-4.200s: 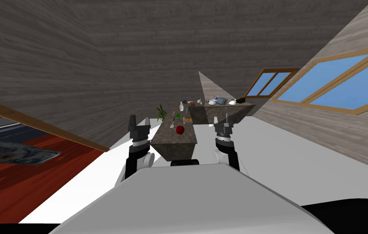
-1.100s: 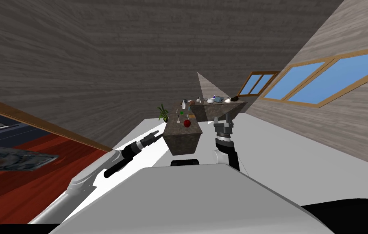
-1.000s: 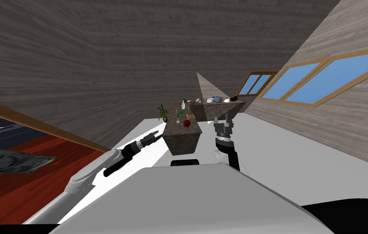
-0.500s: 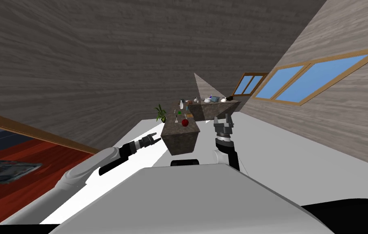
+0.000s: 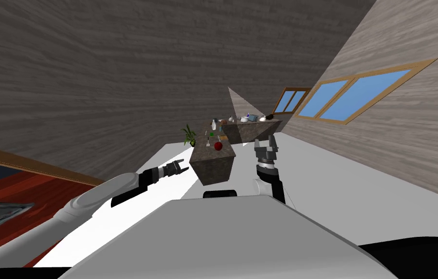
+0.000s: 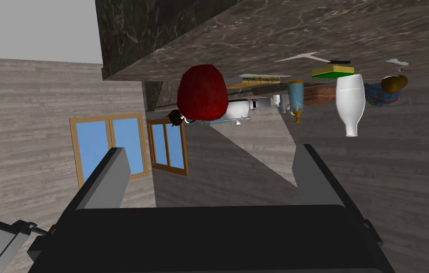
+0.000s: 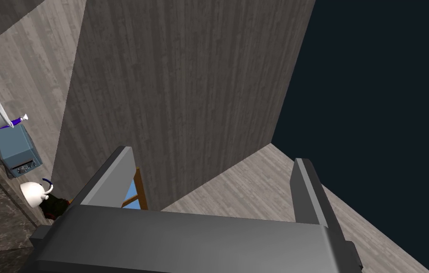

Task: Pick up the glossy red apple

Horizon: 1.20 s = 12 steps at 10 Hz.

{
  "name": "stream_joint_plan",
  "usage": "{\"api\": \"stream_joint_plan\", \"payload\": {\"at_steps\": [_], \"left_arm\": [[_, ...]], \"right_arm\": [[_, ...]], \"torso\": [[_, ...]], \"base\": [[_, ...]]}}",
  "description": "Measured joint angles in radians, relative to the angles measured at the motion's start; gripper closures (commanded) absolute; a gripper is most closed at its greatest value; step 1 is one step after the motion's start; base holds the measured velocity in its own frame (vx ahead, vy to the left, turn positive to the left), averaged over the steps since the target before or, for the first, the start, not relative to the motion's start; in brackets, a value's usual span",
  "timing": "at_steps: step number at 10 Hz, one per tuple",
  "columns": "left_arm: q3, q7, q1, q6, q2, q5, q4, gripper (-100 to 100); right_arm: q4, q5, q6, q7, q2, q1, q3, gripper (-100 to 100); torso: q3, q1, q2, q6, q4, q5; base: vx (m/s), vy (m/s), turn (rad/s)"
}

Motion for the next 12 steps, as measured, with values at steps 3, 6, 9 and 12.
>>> {"api": "stream_joint_plan", "payload": {"at_steps": [3, 6, 9, 12], "left_arm": [[-0.006, -0.005, 0.006, 0.006, 0.079, -0.056, 0.011, -100], [-0.022, -0.014, 0.015, 0.017, 0.174, -0.134, 0.028, -100], [-0.037, -0.024, 0.012, 0.021, 0.263, -0.192, 0.046, -100], [-0.065, -0.048, -0.005, 0.018, 0.35, -0.255, 0.079, -100]], "right_arm": [[0.0, 0.0, 0.0, 0.0, 0.0, 0.0, 0.0, 0], [0.0, 0.0, 0.0, 0.0, 0.0, 0.0, 0.0, 0], [0.0, 0.0, 0.0, 0.0, 0.0, 0.0, 0.0, 0], [0.0, 0.0, 0.0, 0.0, 0.0, 0.0, 0.0, 0]], "torso": [[0.0, -0.001, 0.0, 0.0, 0.0, 0.0], [0.0, -0.004, 0.0, 0.001, 0.0, -0.001], [-0.001, -0.002, -0.001, 0.001, 0.0, 0.0], [-0.001, -0.004, -0.002, 0.0, 0.0, -0.001]], "base": [[-0.012, -0.03, -0.09], [-0.009, -0.058, -0.138], [0.002, -0.036, -0.095], [0.008, -0.06, -0.096]]}}
